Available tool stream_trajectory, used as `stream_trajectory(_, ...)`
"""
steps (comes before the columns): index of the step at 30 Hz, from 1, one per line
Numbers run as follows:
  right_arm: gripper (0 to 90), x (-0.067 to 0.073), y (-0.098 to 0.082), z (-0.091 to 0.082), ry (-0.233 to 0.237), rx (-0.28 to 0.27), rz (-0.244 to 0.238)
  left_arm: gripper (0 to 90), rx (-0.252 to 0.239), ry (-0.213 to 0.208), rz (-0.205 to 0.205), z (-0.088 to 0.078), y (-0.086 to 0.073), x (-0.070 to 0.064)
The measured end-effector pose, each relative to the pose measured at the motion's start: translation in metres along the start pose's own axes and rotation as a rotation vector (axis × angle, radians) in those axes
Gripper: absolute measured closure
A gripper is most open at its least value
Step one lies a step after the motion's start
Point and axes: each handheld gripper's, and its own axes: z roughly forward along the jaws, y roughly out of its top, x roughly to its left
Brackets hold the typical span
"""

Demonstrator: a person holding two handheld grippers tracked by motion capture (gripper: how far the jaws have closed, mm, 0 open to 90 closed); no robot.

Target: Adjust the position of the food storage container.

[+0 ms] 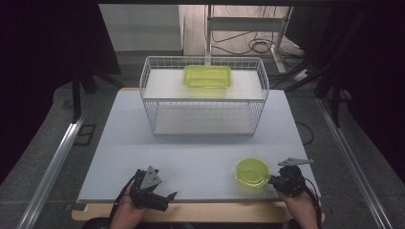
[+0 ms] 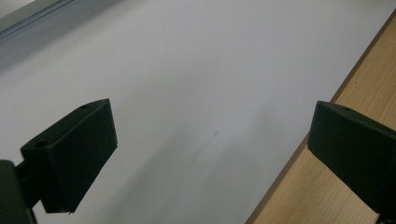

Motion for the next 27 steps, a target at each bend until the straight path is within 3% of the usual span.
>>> stream_trajectory(17,88.8,0.028,0.024,0.034,0.152,0.007,-0.033,1.5,0.003,0.001,-0.003,0.0,0.0,0.0)
stream_trajectory(27,88.8,0.046,0.039,0.053,0.206,0.026,-0.066,1.5,0.003,0.0,-0.001,0.0,0.0,0.0)
